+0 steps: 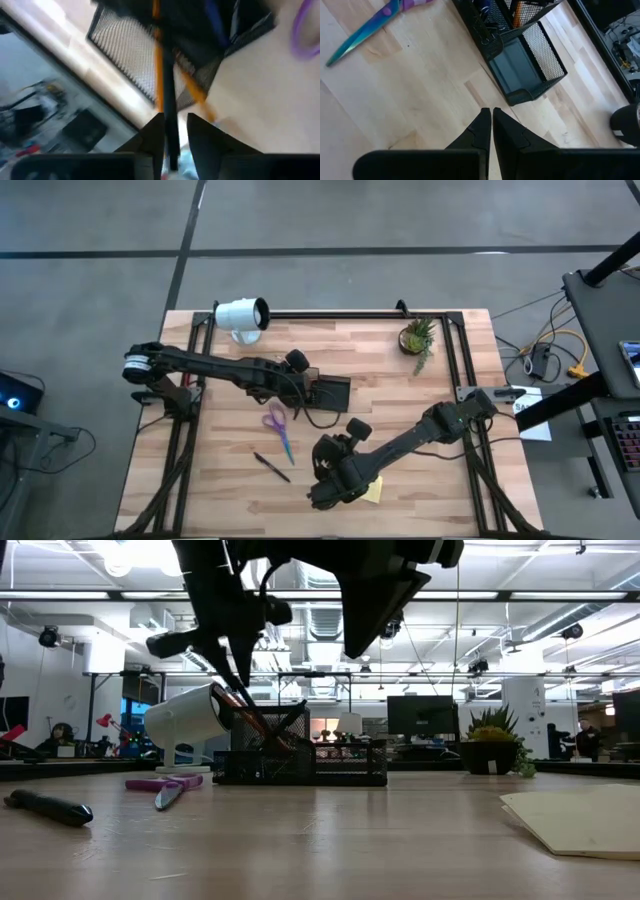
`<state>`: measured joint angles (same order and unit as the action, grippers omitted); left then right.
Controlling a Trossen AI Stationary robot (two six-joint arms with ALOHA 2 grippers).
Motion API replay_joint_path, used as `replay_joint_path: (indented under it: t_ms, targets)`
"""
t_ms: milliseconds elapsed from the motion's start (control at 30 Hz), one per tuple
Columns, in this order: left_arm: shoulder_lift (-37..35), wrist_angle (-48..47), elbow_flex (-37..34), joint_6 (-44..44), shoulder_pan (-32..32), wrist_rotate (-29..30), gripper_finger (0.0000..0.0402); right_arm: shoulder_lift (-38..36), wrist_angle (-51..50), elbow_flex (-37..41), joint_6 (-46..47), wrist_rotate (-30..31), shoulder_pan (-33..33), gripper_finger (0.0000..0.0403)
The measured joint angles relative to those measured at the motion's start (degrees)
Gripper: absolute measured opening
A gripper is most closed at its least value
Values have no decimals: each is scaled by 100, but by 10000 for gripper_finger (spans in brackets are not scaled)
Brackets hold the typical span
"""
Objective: Pick and place office supplies into organizer
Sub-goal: Put the black pen into the black desk organizer
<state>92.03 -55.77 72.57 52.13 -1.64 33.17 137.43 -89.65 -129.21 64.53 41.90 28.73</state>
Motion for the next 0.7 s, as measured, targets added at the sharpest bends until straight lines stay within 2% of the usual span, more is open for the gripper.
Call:
replay_joint_path:
  t_ms: [133,367,567,633,700]
  targets:
    - [-129,122,-8,-585,-5,-617,94,0,4,0,-2,-91,0,8]
    - [-321,-79,-16,-1603,-3,-634,151,0,160,0,-11,-143,16,8]
    - [-827,-844,-60,-2908,-70,-567,190,-4,291,0,-53,-206,15,8]
    - [-1134,-1125,-92,-3332,-164,-800,194,-4,477,0,-202,-340,15,8]
    - [-1484,-1237,-198,-3811,-281,-1380,195,-8,1000,34,-525,-630,-30,8]
